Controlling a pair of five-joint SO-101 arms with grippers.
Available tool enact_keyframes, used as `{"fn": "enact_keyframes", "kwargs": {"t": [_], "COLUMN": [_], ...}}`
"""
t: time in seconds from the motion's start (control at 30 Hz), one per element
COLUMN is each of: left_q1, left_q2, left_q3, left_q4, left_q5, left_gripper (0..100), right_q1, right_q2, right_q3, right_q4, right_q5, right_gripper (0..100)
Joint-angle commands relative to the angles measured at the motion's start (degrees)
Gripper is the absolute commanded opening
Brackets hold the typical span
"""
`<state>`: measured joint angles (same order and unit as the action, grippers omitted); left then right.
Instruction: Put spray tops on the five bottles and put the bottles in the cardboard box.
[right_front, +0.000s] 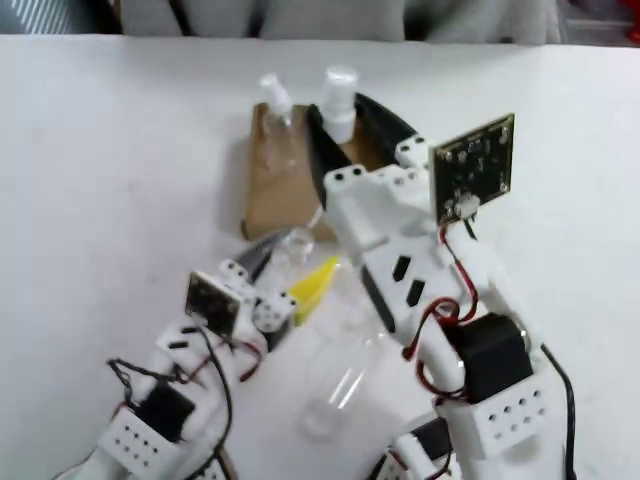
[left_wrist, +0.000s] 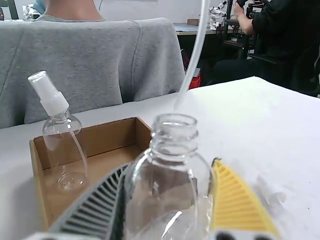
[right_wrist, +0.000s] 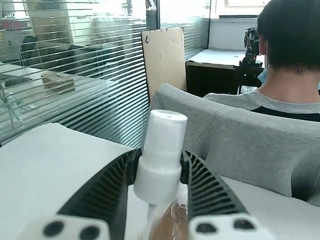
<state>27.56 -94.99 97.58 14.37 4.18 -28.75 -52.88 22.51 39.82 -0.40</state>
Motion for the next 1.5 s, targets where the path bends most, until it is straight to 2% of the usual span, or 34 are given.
{"fn": "enact_keyframes", "kwargs": {"t": [0.0,0.6,1.0,1.27,1.47], "left_q1": [0.4,0.4,0.4,0.4,0.4], "left_q2": [-0.9,-0.9,-0.9,-0.9,-0.9], "left_q3": [-0.3,-0.3,-0.3,-0.3,-0.3], "left_q4": [-1.1,-1.1,-1.1,-1.1,-1.1], "left_q5": [0.2,0.2,0.2,0.2,0.2], "left_gripper": [2,2,2,2,2], "right_q1": [-0.8,-2.7,-3.4,-8.8,-9.4], "right_q2": [-0.9,-3.2,-7.2,-10.0,-13.9], "right_q3": [-0.5,0.1,12.4,18.8,24.4], "right_q4": [-1.1,2.2,-5.1,-5.2,-5.2], "right_q5": [0.3,0.3,0.3,0.3,0.3], "right_gripper": [1.6,1.6,1.6,1.6,1.6]}}
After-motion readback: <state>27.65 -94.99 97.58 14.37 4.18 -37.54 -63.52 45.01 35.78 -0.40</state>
